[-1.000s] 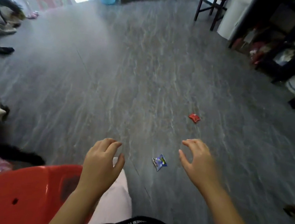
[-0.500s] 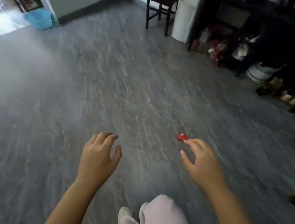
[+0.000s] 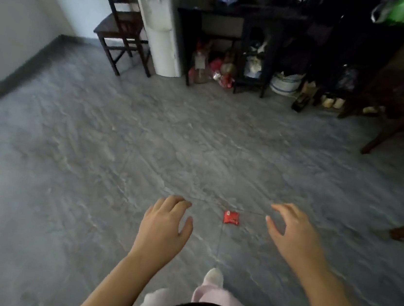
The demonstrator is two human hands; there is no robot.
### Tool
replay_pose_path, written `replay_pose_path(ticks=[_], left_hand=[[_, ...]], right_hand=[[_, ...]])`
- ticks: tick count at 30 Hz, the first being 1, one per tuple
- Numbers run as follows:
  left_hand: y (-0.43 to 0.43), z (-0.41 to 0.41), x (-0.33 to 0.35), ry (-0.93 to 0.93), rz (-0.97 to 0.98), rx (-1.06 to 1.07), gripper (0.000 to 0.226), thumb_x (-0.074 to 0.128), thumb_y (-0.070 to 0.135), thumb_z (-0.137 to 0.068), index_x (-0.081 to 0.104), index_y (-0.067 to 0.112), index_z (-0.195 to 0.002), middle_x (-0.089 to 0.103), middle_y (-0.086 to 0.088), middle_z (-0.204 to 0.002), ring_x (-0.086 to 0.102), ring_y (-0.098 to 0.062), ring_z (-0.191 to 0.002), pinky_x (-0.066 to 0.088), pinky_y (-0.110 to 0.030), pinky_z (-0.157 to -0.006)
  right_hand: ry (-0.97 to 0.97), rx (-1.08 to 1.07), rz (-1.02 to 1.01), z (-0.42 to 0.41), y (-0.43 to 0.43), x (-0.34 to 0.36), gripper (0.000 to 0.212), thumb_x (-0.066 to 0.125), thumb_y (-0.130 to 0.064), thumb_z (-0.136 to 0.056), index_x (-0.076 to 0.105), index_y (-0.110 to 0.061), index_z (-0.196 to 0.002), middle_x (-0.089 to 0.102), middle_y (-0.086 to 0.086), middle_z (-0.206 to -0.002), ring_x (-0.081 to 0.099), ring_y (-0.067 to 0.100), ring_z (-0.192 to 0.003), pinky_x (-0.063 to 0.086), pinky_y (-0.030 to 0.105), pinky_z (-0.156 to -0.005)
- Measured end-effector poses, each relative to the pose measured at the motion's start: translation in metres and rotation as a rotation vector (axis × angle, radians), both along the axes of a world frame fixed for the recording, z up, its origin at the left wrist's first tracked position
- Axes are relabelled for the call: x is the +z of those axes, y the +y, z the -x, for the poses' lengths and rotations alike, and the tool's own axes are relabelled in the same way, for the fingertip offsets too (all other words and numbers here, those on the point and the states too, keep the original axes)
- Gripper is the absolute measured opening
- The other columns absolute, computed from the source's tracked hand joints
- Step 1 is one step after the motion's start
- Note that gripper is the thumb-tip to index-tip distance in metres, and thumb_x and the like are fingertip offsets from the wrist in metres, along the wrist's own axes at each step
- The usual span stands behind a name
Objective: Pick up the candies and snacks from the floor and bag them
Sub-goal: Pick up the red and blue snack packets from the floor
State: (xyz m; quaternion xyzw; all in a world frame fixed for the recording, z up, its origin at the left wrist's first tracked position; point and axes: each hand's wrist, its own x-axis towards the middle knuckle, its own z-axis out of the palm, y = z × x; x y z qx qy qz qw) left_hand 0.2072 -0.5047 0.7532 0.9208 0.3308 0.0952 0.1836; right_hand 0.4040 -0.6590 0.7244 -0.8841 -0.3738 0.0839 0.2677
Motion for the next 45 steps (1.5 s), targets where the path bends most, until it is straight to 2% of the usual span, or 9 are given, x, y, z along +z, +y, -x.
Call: replay_pose_path(ticks=[6, 11, 16, 20, 27, 32, 37, 40, 45], left_hand=[[0.059, -0.066, -0.014, 0.018, 0.056, -0.202, 0.04, 0.04, 0.035, -0.079, 0.065, 0.009, -0.097, 0.065, -0.006, -0.099, 0.062, -0.027, -0.086, 0.051, -0.038, -0.069], [0.096, -0.122, -0.059, 0.114, 0.114, -0.462, 0.039, 0.041, 0.035, -0.077, 0.065, 0.009, -0.094, 0.066, -0.009, -0.094, 0.063, -0.03, -0.081, 0.053, -0.042, -0.067], [0.125, -0.178, -0.125, 0.24, 0.076, -0.729, 0.039, 0.039, 0.032, -0.073, 0.066, 0.008, -0.088, 0.066, -0.009, -0.086, 0.063, -0.031, -0.072, 0.052, -0.041, -0.06], [0.127, -0.213, -0.175, 0.275, 0.051, -0.837, 0.039, 0.039, 0.031, -0.072, 0.066, 0.005, -0.085, 0.067, -0.012, -0.084, 0.064, -0.033, -0.071, 0.053, -0.041, -0.06], [0.109, -0.217, -0.309, 0.268, 0.211, -0.744, 0.046, 0.04, 0.037, -0.075, 0.065, 0.004, -0.095, 0.066, -0.015, -0.096, 0.061, -0.036, -0.085, 0.051, -0.045, -0.072], [0.106, -0.21, -0.436, 0.326, 0.266, -0.608, 0.029, 0.063, 0.018, -0.082, 0.061, 0.008, -0.109, 0.06, -0.01, -0.113, 0.054, -0.029, -0.105, 0.044, -0.043, -0.088], [0.123, -0.218, -0.564, 0.283, 0.254, -0.615, 0.031, 0.064, 0.02, -0.082, 0.06, 0.008, -0.109, 0.06, -0.009, -0.114, 0.052, -0.026, -0.107, 0.041, -0.041, -0.09], [0.132, -0.225, -0.639, 0.273, 0.229, -0.626, 0.036, 0.056, 0.034, -0.08, 0.061, 0.007, -0.105, 0.061, -0.01, -0.109, 0.055, -0.029, -0.101, 0.043, -0.042, -0.085], [0.15, -0.227, -0.738, 0.33, 0.228, -0.547, 0.05, 0.049, 0.044, -0.074, 0.059, 0.008, -0.107, 0.059, -0.01, -0.113, 0.052, -0.028, -0.107, 0.039, -0.04, -0.088]], right_hand=[[-0.017, -0.192, 0.015, -0.034, 0.011, -0.015, 0.027, 0.068, -0.011, -0.077, 0.063, -0.003, -0.103, 0.065, 0.018, -0.101, 0.062, 0.034, -0.092, 0.049, 0.039, -0.079], [-0.038, -0.369, 0.111, -0.041, 0.016, -0.048, 0.024, 0.062, -0.019, -0.071, 0.065, -0.004, -0.089, 0.068, 0.017, -0.082, 0.065, 0.035, -0.072, 0.054, 0.036, -0.065], [-0.01, -0.55, 0.131, -0.037, 0.029, -0.087, 0.036, 0.045, -0.031, -0.076, 0.065, -0.006, -0.092, 0.068, 0.015, -0.085, 0.064, 0.034, -0.076, 0.054, 0.036, -0.063], [-0.017, -0.624, 0.112, -0.038, 0.032, -0.126, 0.035, 0.044, -0.03, -0.077, 0.063, -0.006, -0.093, 0.067, 0.014, -0.085, 0.064, 0.034, -0.073, 0.055, 0.037, -0.064], [0.078, -0.641, 0.153, -0.023, 0.029, -0.263, 0.034, 0.044, -0.032, -0.076, 0.062, -0.008, -0.091, 0.066, 0.011, -0.081, 0.063, 0.031, -0.071, 0.054, 0.033, -0.06], [0.14, -0.617, 0.161, -0.011, 0.037, -0.401, 0.033, 0.045, -0.033, -0.075, 0.061, -0.01, -0.092, 0.067, 0.009, -0.082, 0.063, 0.028, -0.07, 0.054, 0.032, -0.058], [0.1, -0.545, 0.25, -0.02, 0.058, -0.53, 0.032, 0.043, -0.034, -0.072, 0.062, -0.014, -0.089, 0.066, 0.005, -0.081, 0.063, 0.025, -0.069, 0.052, 0.029, -0.057], [0.089, -0.465, 0.303, -0.034, 0.078, -0.597, 0.034, 0.042, -0.036, -0.07, 0.063, -0.017, -0.089, 0.066, 0.002, -0.081, 0.063, 0.022, -0.07, 0.051, 0.026, -0.058], [0.047, -0.421, 0.314, -0.076, 0.089, -0.676, 0.038, 0.041, -0.036, -0.069, 0.064, -0.014, -0.089, 0.067, 0.003, -0.08, 0.064, 0.022, -0.069, 0.052, 0.027, -0.057]])
